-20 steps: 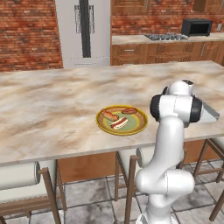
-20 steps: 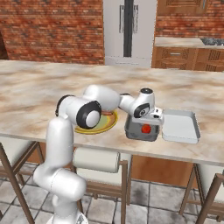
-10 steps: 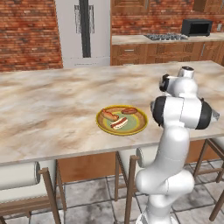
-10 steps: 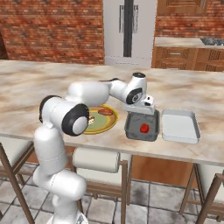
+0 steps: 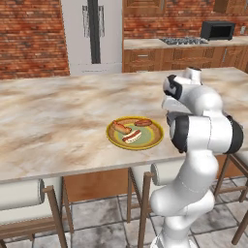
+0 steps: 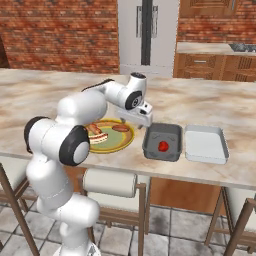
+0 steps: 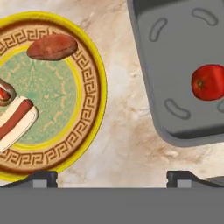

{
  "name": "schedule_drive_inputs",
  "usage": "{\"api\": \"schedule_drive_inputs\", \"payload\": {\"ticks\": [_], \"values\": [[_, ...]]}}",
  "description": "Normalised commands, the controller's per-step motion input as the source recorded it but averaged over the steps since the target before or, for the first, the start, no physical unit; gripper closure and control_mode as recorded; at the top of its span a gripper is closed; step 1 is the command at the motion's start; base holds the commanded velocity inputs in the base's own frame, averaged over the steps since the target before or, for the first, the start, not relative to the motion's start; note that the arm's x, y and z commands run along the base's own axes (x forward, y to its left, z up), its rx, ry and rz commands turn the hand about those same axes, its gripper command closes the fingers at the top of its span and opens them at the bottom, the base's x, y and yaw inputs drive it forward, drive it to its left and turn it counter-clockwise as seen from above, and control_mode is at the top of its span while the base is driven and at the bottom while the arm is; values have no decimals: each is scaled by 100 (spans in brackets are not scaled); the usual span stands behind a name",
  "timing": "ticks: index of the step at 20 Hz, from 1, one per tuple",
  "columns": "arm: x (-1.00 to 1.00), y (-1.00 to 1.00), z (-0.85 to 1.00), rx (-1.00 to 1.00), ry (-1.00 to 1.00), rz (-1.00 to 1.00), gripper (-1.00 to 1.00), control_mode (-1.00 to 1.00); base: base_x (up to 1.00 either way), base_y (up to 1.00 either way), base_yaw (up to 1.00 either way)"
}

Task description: Place one cooked food and one vegetable from the large plate to each tupperware container.

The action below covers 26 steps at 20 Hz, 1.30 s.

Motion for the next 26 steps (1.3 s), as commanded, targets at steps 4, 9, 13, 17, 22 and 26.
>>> {"api": "schedule_drive_inputs", "payload": {"ticks": [4,9,13,17,22,26], "values": [[-8,100,1,4,14,-10,-100,-100,0,0,0],[0,90,-11,0,21,-8,-100,-100,0,0,0],[-7,62,-35,0,8,-8,-100,-100,0,0,0],[0,22,-13,0,1,1,-100,-100,0,0,0],[24,33,-20,0,-11,4,-100,-100,0,0,0],[27,45,-28,0,-22,0,-100,-100,0,0,0]]}}
